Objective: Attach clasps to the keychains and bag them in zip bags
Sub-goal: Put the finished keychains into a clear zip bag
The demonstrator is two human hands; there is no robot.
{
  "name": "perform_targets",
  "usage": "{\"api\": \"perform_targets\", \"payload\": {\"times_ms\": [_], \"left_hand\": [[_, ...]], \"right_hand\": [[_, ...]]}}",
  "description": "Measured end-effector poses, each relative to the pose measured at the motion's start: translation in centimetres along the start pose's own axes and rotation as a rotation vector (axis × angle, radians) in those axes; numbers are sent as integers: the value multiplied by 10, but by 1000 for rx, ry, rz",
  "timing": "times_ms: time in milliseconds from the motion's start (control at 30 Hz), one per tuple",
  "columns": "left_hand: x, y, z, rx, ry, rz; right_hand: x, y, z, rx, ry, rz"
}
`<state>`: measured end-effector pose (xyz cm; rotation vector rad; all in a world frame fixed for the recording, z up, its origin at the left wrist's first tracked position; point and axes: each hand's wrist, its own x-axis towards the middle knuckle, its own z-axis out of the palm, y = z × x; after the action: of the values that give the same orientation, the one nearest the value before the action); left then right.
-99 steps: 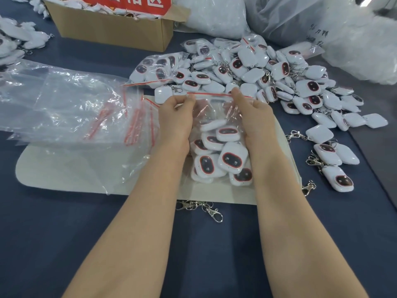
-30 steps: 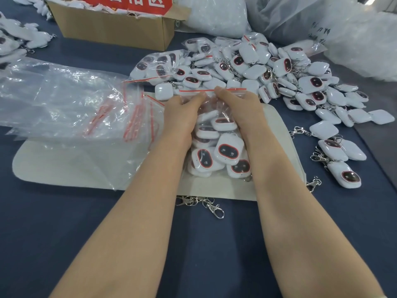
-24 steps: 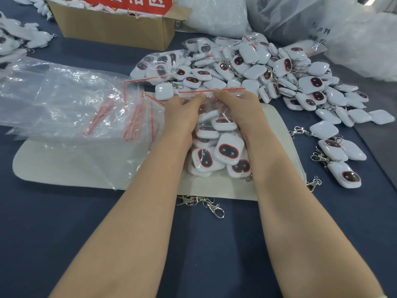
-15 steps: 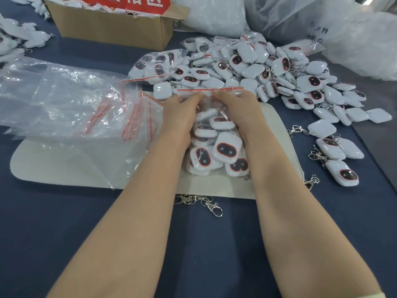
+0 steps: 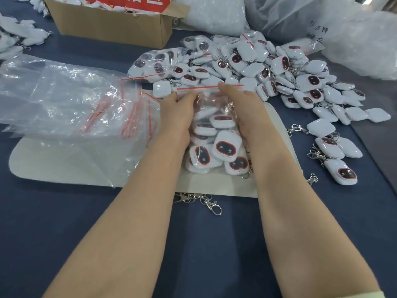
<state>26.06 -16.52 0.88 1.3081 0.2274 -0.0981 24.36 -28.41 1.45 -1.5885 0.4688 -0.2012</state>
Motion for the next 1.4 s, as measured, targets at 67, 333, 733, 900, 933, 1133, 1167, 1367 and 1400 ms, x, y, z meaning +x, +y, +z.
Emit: {"api": "perform_targets", "payload": {"times_ms": [67, 333, 733, 900, 933, 1133, 1167, 1367, 1400], "left_hand": [[0, 0, 0, -8, -5, -6], [3, -2, 0, -3, -13, -18], [6, -2, 0, -13, -2, -31], [5, -1, 1, -37, -9, -56], [5, -1, 0, -40, -14, -61], [5, -2, 0, -41, -30, -48], [5, -2, 0, -47, -29, -36], [4, 0, 1, -71, 10, -49], [3, 0, 0, -79, 13, -56]], "right_hand": [[2, 1, 0, 32, 7, 9], [4, 4, 2, 11, 4, -47], [1, 3, 0, 57, -33, -48], [2, 7, -1, 98, -33, -52], [3, 8, -1, 107, -35, -54], [2, 7, 0, 164, -40, -59], [2, 7, 0, 177, -39, -63], [1, 5, 1, 156, 21, -59], [1, 5, 0, 158, 40, -59]]}}
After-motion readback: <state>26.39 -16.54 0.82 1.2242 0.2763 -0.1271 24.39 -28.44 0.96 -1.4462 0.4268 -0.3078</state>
